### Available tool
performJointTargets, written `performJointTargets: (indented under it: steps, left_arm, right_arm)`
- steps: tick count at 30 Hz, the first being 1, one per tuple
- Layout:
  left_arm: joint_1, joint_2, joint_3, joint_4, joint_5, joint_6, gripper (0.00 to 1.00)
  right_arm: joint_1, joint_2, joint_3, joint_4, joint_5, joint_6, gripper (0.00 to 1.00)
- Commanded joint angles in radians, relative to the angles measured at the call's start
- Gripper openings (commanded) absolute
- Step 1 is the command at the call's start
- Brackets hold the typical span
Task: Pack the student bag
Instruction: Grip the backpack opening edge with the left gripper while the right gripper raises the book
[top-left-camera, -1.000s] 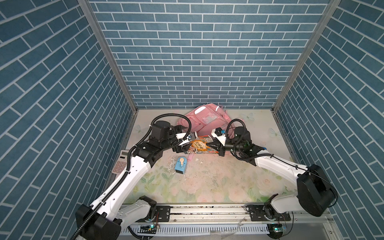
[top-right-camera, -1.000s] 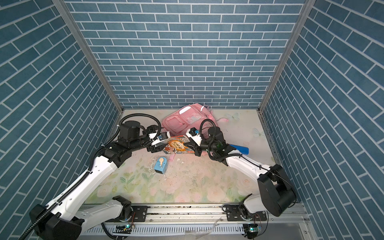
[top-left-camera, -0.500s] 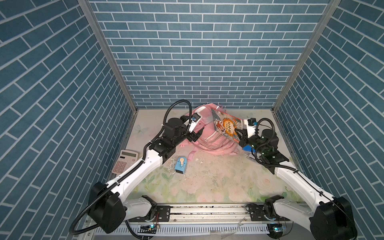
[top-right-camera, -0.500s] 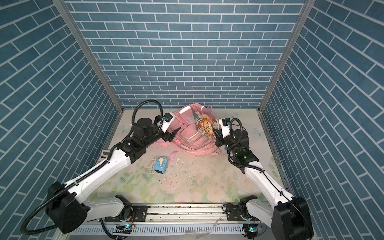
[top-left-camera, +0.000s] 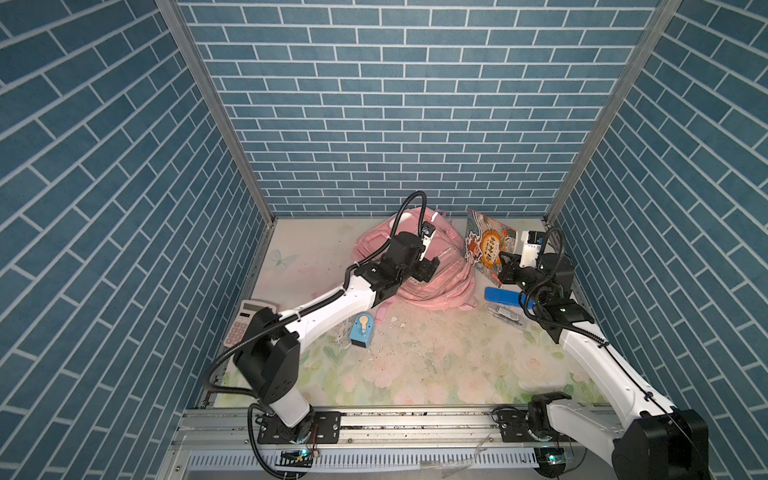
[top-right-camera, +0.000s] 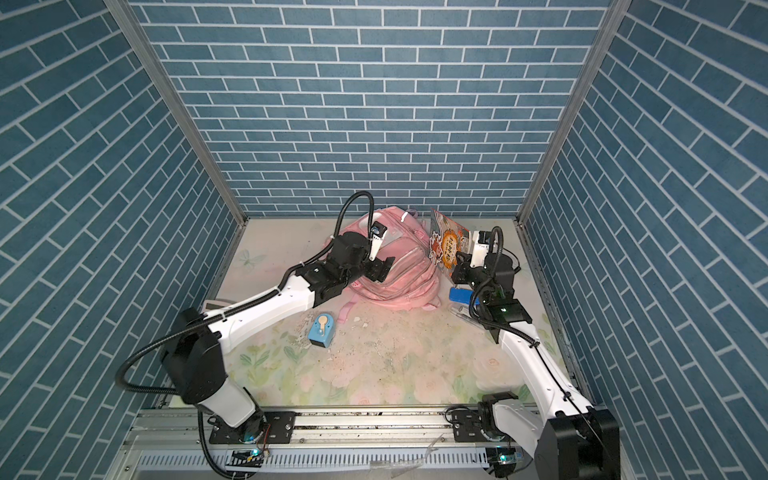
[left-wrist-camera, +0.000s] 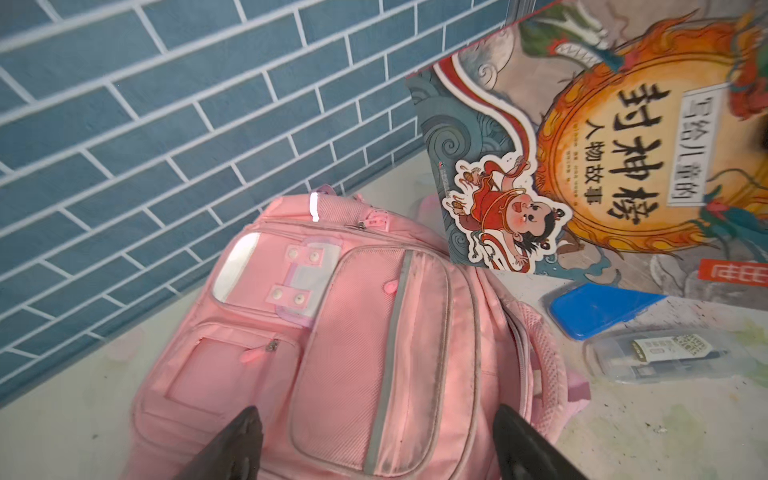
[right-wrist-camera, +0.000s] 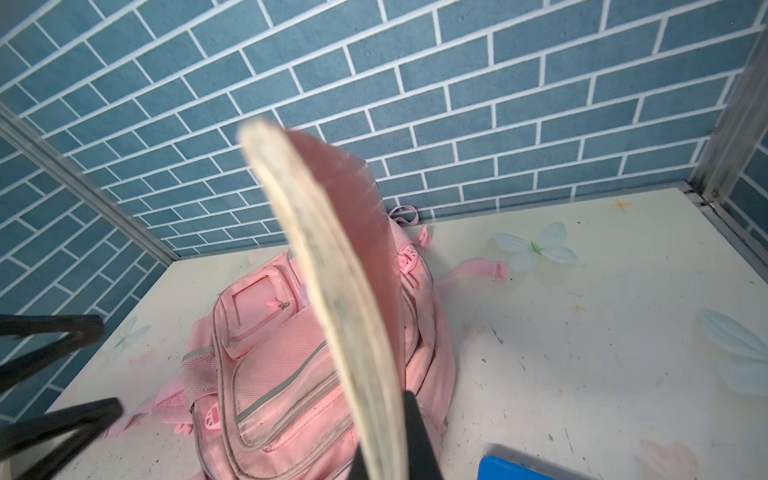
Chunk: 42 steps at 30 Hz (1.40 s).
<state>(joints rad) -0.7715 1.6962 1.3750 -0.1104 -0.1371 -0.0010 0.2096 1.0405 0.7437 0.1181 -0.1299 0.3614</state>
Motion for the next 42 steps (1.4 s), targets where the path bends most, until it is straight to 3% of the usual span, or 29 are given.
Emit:
performJointTargets:
  steps: [1, 11, 24, 26, 31, 35, 39, 42]
  left_arm:
    - [-0.020, 0.075, 0.108, -0.184, 0.000, -0.082, 0.87]
    - [-0.064, 0.244, 0.206, -0.289, -0.007, -0.072, 0.87]
    - [-0.044, 0.442, 0.326, -0.414, -0.230, -0.204, 0.82]
    - [-0.035, 0.449, 0.333, -0.414, -0.221, -0.212, 0.80]
    - [-0.005, 0.495, 0.377, -0.466, -0.145, -0.218, 0.58]
    - [-0.001, 0.508, 0.366, -0.466, -0.099, -0.193, 0.47]
    - [0.007, 0.508, 0.363, -0.481, -0.090, -0.215, 0.17]
    - [0.021, 0.478, 0.338, -0.486, -0.037, -0.263, 0.04]
  right_arm:
    - [-0.004, -0.043, 0.048, -0.043, 0.029, 0.100, 0.00]
    - [-0.006, -0.101, 0.043, -0.146, 0.116, 0.192, 0.00]
    - [-0.004, -0.136, -0.006, -0.188, 0.018, 0.210, 0.00]
    - [-0.005, -0.137, -0.015, -0.181, 0.005, 0.212, 0.00]
    - [-0.005, -0.098, -0.009, -0.190, -0.051, 0.211, 0.00]
    - [-0.006, -0.061, 0.011, -0.203, -0.093, 0.203, 0.00]
    - [-0.005, -0.048, 0.014, -0.205, -0.110, 0.203, 0.00]
    - [-0.005, -0.033, 0.004, -0.194, -0.141, 0.208, 0.00]
